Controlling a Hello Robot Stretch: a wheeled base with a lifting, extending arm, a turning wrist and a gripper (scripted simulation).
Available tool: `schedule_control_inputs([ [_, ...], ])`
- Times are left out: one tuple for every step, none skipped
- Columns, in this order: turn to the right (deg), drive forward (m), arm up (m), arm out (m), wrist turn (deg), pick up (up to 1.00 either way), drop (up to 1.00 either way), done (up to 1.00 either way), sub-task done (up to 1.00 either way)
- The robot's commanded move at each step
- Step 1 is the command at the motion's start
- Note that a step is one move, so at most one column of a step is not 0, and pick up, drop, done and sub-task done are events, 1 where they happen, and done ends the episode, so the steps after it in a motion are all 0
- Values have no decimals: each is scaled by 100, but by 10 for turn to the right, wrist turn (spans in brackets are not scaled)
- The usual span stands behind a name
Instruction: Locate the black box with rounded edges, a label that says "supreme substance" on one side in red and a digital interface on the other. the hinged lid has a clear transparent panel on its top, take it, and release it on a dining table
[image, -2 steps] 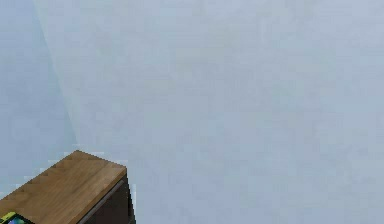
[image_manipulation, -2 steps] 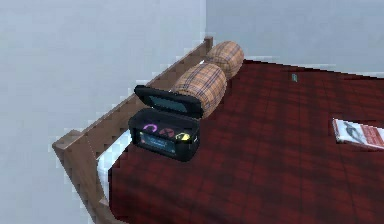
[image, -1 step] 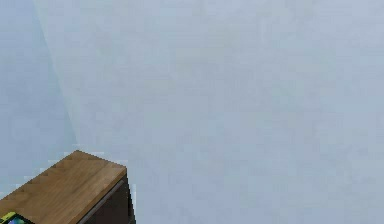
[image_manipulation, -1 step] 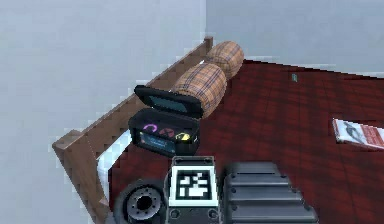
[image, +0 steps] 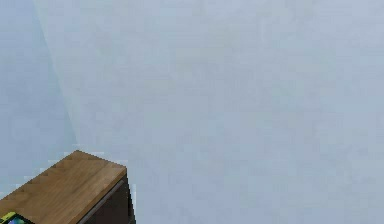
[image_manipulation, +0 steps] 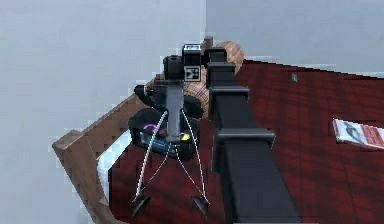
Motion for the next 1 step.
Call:
schedule_control_inputs([
  [0,0,0,0,450,0,0,0,0],
])
